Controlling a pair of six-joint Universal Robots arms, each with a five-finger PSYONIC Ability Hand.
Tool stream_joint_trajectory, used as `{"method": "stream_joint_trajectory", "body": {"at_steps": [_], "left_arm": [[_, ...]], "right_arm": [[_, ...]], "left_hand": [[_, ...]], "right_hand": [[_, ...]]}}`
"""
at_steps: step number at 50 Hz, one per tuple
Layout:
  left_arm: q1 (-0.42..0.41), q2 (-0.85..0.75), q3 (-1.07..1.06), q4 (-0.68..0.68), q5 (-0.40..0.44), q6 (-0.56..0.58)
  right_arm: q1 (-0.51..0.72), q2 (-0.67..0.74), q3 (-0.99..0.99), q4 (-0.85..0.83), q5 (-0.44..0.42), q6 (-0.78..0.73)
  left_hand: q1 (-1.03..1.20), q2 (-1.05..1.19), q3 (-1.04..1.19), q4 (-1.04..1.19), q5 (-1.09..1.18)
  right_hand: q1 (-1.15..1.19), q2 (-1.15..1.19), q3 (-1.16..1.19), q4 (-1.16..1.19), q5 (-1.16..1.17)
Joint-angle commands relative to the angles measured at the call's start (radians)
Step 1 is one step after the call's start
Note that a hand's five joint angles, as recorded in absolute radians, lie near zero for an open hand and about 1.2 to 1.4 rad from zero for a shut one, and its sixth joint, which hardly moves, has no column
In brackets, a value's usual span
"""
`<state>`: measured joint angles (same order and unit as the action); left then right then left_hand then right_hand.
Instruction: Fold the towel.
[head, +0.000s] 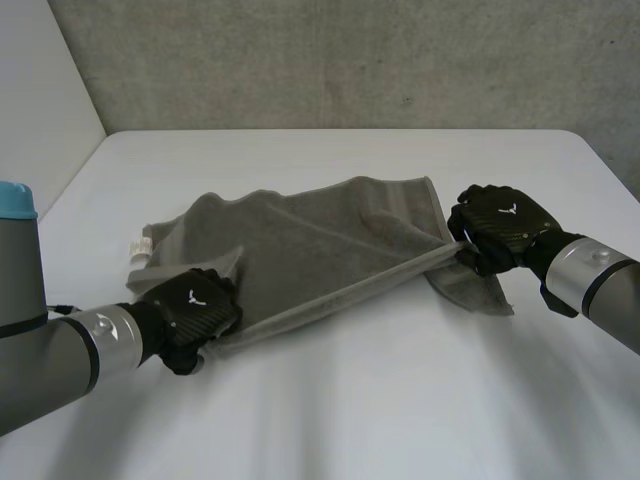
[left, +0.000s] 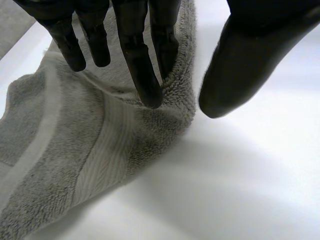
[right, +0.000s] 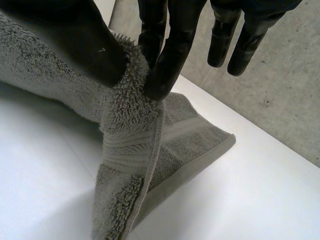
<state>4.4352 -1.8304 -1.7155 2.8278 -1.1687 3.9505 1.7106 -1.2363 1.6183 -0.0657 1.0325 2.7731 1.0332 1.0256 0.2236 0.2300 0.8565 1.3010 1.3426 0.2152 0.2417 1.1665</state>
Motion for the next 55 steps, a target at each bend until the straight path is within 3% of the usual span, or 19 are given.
{"method": "stream_joint_trajectory", "body": {"at_steps": [1, 8, 23, 29, 32, 33, 40, 46, 51, 55], "left_arm": [[0.021, -0.006, 0.010, 0.033, 0.000, 0.001], [0.029, -0.033, -0.007, 0.137, 0.000, 0.000], [0.044, -0.116, -0.012, 0.196, 0.001, 0.004], [0.047, -0.132, -0.012, 0.194, 0.000, 0.006], [0.047, -0.132, -0.013, 0.191, -0.002, 0.004], [0.046, -0.132, -0.012, 0.191, -0.003, 0.000], [0.039, -0.119, -0.013, 0.183, -0.008, -0.017], [0.047, -0.036, -0.012, 0.156, 0.000, -0.082], [0.082, 0.010, 0.001, 0.133, 0.000, -0.083], [0.119, 0.022, 0.025, 0.130, 0.003, -0.082]], "right_arm": [[0.006, 0.000, 0.000, 0.001, 0.000, 0.000], [0.009, 0.000, 0.006, 0.001, -0.002, 0.000], [0.009, 0.001, 0.009, 0.001, 0.000, 0.000], [0.009, 0.005, 0.009, 0.000, 0.000, -0.001], [0.009, 0.005, 0.011, 0.000, 0.000, 0.000], [0.009, 0.006, 0.011, 0.000, 0.000, 0.000], [0.011, 0.009, 0.012, 0.017, -0.011, -0.007], [0.014, -0.003, 0.015, 0.112, -0.040, -0.115], [-0.005, 0.008, -0.032, 0.318, -0.059, -0.392], [-0.002, 0.009, -0.044, 0.376, -0.060, -0.466]], "left_hand": [[-0.059, -0.052, -0.049, -0.055, -0.057], [-0.229, -0.222, -0.049, -0.055, -0.227], [-0.218, -0.210, -0.049, -0.055, -0.216], [-0.009, -0.002, -0.049, -0.055, -0.007], [0.190, 0.198, -0.049, -0.055, 0.192], [0.361, 0.369, -0.049, -0.055, 0.364], [0.363, 0.371, -0.049, -0.055, 0.365], [0.363, 0.371, -0.049, -0.055, 0.365], [0.363, 0.371, -0.049, -0.055, 0.365], [0.363, 0.371, -0.049, -0.055, 0.365]], "right_hand": [[0.095, 0.054, -0.041, -0.067, 0.055], [0.095, 0.054, -0.041, -0.067, 0.055], [0.095, 0.054, -0.041, -0.067, 0.055], [0.095, 0.054, -0.041, -0.067, 0.055], [0.095, 0.054, -0.041, -0.067, 0.055], [0.095, 0.054, -0.041, -0.067, 0.055], [0.095, 0.054, -0.041, -0.067, 0.055], [0.095, 0.054, -0.041, -0.067, 0.055], [0.095, 0.054, -0.041, -0.067, 0.055], [0.095, 0.054, -0.041, -0.067, 0.055]]}}
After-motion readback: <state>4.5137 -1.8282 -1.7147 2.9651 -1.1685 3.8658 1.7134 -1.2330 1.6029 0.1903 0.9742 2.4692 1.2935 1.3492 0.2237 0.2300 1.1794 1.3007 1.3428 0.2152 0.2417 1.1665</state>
